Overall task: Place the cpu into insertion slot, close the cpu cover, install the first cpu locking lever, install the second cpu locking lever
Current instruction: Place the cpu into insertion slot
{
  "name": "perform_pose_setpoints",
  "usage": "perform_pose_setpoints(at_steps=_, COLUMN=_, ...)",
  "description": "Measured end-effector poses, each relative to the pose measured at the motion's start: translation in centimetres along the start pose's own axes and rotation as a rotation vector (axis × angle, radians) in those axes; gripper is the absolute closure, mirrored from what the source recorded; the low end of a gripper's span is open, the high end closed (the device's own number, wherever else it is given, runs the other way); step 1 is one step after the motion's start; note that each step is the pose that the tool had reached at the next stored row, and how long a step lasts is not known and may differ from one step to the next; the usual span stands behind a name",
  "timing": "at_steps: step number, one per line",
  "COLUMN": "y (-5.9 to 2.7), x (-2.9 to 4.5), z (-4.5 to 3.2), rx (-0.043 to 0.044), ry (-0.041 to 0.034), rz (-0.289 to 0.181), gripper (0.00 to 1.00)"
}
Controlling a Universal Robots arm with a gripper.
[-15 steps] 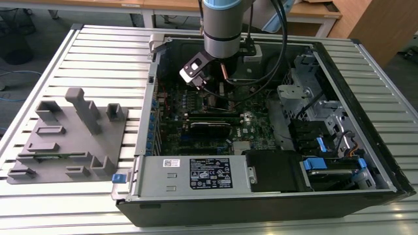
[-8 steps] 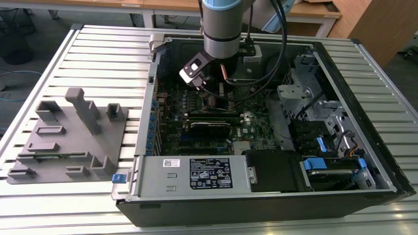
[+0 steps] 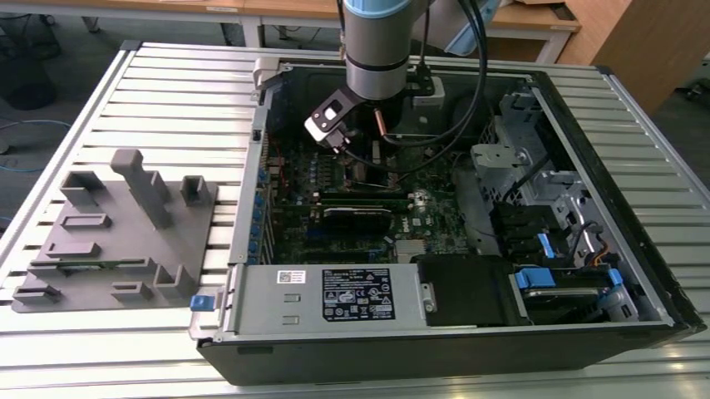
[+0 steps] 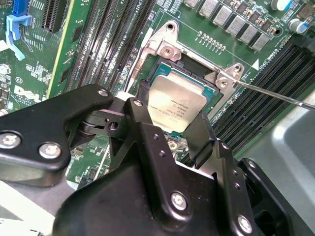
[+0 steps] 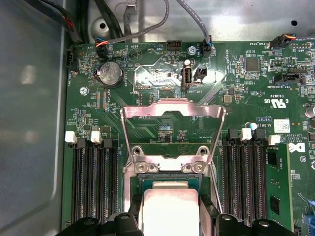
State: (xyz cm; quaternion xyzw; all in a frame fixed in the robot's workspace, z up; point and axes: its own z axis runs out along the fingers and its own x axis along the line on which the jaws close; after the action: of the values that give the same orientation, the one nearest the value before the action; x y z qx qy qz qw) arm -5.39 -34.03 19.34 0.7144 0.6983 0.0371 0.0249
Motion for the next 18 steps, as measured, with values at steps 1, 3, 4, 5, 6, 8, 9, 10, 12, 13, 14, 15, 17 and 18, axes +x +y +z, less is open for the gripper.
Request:
perform_pose_setpoints(at_steps=1, y=0.00, x=0.00, z=0.00, rx=0.0000, ry=0.0000, rz=0.000, gripper=0.46)
perform_pose_setpoints(at_steps=3, y=0.00, x=0.00, z=0.00, rx=0.0000, ry=0.0000, rz=0.000, gripper=0.46)
perform_pose_setpoints(at_steps=4, y=0.00, x=0.00, z=0.00, rx=0.0000, ry=0.0000, rz=0.000, gripper=0.46)
perform_pose_setpoints(at_steps=5, y=0.00, x=0.00, z=0.00, rx=0.0000, ry=-0.0001, rz=0.000, gripper=0.46)
perform_pose_setpoints(at_steps=6, y=0.00, x=0.00, z=0.02, rx=0.0000, ry=0.0000, rz=0.000, gripper=0.46)
perform_pose_setpoints(at_steps=8, y=-0.01, x=-0.01, z=0.07, rx=0.0002, ry=-0.0003, rz=0.000, gripper=0.46)
perform_pose_setpoints(at_steps=9, y=-0.02, x=-0.01, z=0.10, rx=0.0004, ry=-0.0005, rz=0.000, gripper=0.46)
perform_pose_setpoints(at_steps=10, y=-0.02, x=-0.01, z=0.12, rx=0.0004, ry=-0.0005, rz=0.000, gripper=0.46)
perform_pose_setpoints(at_steps=12, y=-0.02, x=-0.01, z=0.14, rx=0.0002, ry=-0.0004, rz=0.000, gripper=0.46)
perform_pose_setpoints(at_steps=13, y=-0.01, x=0.00, z=0.15, rx=0.0001, ry=-0.0002, rz=0.000, gripper=0.46)
perform_pose_setpoints(at_steps=14, y=-0.02, x=0.00, z=0.15, rx=0.0000, ry=-0.0001, rz=0.000, gripper=0.46)
perform_pose_setpoints(at_steps=15, y=-0.01, x=0.00, z=0.15, rx=0.0000, ry=-0.0001, rz=0.000, gripper=0.46)
perform_pose_setpoints(at_steps=17, y=-0.01, x=-0.01, z=0.15, rx=0.0000, ry=-0.0001, rz=0.000, gripper=0.46)
perform_pose_setpoints(at_steps=18, y=-0.01, x=-0.01, z=0.16, rx=0.0000, ry=-0.0001, rz=0.000, gripper=0.46)
